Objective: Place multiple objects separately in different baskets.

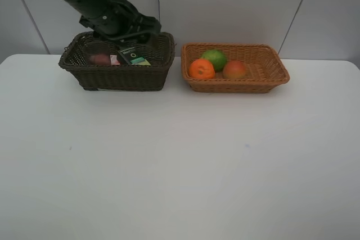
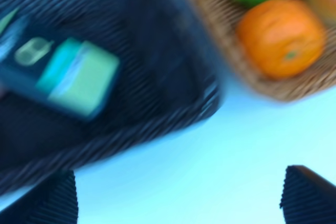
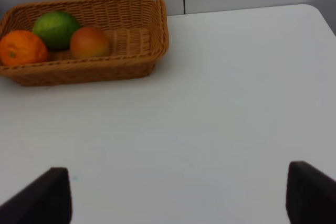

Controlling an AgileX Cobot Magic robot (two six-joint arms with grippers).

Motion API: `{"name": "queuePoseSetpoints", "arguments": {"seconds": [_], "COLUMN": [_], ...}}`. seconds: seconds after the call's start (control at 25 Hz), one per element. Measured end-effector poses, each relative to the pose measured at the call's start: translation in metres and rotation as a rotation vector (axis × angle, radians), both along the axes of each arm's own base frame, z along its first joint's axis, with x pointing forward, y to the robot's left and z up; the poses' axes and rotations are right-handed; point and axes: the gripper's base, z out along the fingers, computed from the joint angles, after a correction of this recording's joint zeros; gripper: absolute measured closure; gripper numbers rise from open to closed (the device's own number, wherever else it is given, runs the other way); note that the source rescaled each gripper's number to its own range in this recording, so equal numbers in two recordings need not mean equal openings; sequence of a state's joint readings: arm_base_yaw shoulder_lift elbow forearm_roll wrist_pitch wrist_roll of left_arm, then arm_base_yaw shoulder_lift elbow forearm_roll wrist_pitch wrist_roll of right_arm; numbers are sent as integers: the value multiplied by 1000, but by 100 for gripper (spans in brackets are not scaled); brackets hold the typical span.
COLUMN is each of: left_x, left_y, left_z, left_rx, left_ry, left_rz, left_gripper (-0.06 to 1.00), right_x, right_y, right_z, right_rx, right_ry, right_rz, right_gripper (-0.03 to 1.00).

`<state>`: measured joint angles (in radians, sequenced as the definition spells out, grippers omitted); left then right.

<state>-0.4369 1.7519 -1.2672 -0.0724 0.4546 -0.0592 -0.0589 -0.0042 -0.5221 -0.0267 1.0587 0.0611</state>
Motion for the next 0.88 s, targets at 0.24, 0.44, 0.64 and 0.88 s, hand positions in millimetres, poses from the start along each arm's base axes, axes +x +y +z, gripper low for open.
{"name": "queuePoseSetpoints", "arguments": {"seconds": [0.24, 0.44, 0.64, 0.88], "left_x": [-78, -156, -232, -300], "left_y": [91, 127, 140, 151], "left_z": [38, 58, 72, 76], "left_rx": [-5, 48, 57, 45], "left_ry": [-15, -66, -147, -215], "left_rz": [171, 159, 113, 102], "left_gripper": [-5, -5, -5, -6], "right_x": [0, 0, 0, 0], "right_y": [0, 0, 0, 0], "right_z": [0, 0, 0, 0], "right_rx": [0, 0, 0, 0], "right_ry": [0, 0, 0, 0], "right_rz": [0, 0, 0, 0], "right_gripper": [24, 24, 24, 24]}}
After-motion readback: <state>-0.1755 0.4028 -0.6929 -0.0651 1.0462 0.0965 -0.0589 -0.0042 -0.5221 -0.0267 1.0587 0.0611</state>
